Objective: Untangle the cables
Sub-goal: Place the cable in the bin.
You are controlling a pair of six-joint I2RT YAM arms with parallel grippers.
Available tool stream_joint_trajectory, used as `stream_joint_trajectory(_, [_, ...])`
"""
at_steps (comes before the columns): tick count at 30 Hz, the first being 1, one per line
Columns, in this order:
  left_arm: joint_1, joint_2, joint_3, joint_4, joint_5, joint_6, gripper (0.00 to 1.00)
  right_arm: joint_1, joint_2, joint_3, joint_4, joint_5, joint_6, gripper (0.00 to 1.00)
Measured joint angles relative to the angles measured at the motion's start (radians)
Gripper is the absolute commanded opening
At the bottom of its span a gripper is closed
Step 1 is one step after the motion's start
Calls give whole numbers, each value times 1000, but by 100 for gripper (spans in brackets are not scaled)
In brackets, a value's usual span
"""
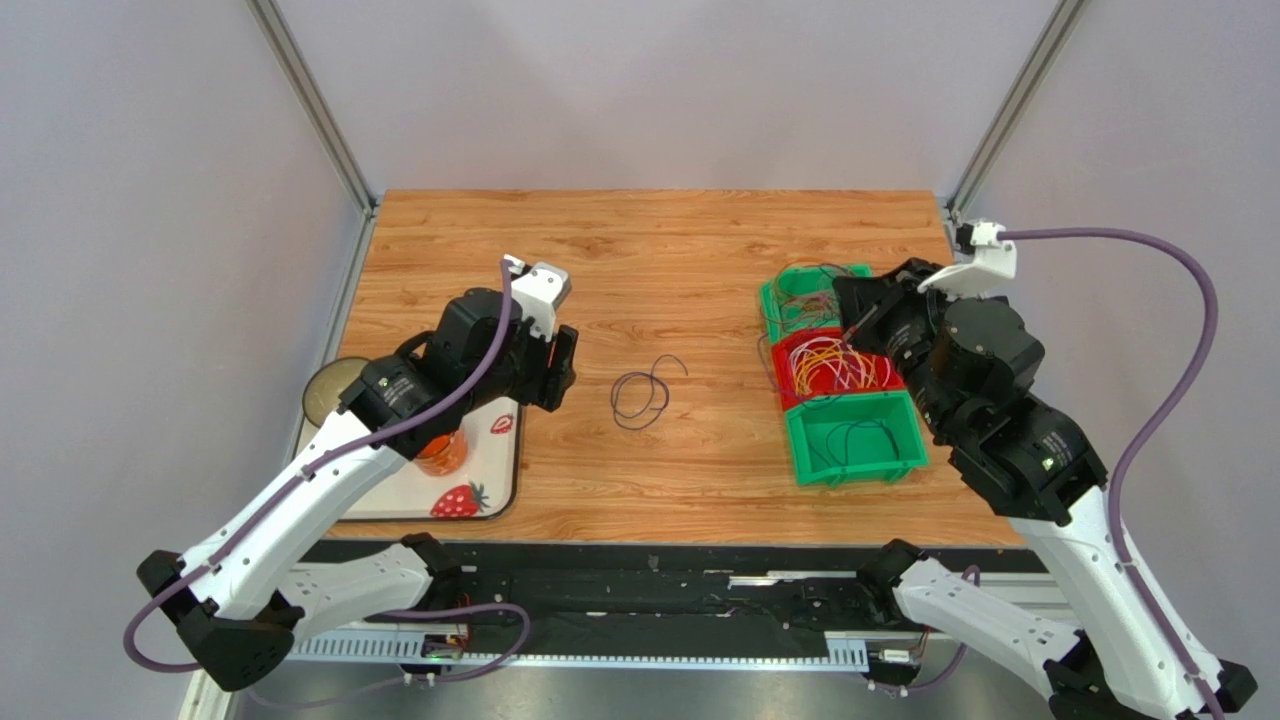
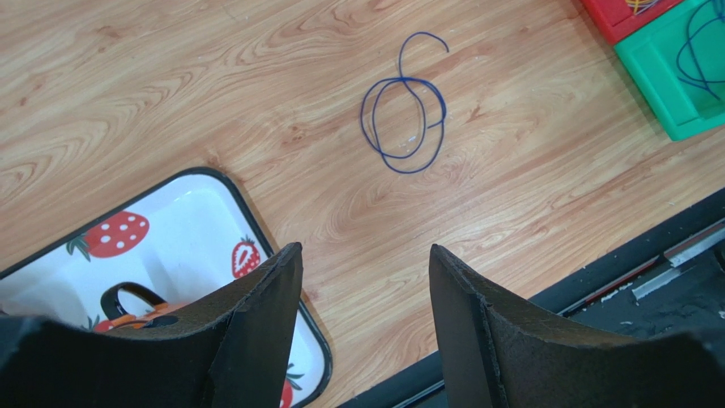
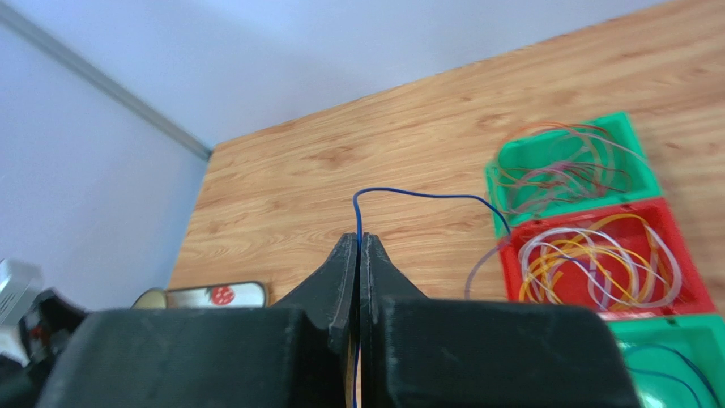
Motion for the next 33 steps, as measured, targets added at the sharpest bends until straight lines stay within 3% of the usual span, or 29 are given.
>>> stream_joint_trajectory(5, [0, 14, 0, -12, -25, -3, 64, 0, 3, 46, -135, 217, 82, 0])
stream_joint_trajectory(11, [0, 13, 0, -18, -34, -3, 64, 0, 24, 118, -269, 369, 173, 0])
stream_joint_trajectory(22, [0, 14, -1, -26, -47, -3, 63, 0, 22, 181, -341, 443, 225, 0])
stream_joint_trajectory(33, [0, 26, -1, -26, -49, -3, 62, 0, 43, 158, -500, 554, 380, 0])
